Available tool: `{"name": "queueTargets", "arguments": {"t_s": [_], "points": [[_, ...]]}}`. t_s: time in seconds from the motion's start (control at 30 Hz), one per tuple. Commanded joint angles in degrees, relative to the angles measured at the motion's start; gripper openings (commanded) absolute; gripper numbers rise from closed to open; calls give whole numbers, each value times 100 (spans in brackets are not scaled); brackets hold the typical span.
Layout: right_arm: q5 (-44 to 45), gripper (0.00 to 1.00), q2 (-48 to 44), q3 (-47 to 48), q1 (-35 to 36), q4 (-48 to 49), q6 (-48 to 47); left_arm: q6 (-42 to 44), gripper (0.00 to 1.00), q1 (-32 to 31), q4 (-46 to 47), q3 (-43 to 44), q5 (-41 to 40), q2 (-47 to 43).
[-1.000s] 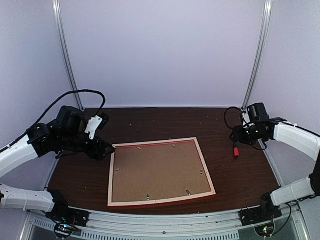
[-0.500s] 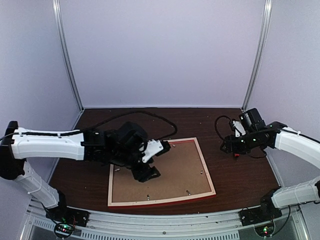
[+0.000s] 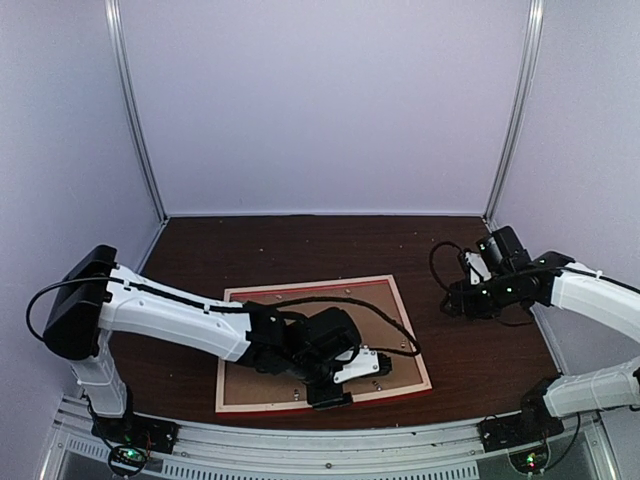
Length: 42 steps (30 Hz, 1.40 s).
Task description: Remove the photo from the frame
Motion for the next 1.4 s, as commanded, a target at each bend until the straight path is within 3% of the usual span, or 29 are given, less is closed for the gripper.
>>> {"name": "queueTargets", "arguments": {"t_s": [0.0,0.63,0.8,1.17,1.37], "points": [[12,56,-16,-100,135,156,122,451,65,-280,398,-25,-468,254],[105,55,70,-93,336,218,191,551,50,-713,244,57,-1560,983],[114,55,66,-79,343,187,195,322,40,-707,102,97,-1561,1136],[142,54,-12,-53,373,85,195,-102,43,-430,-475,478,-844,1450],[182,54,-60,-70,377,48,196,-98,25,-375,-641,496,-674,1520]]}}
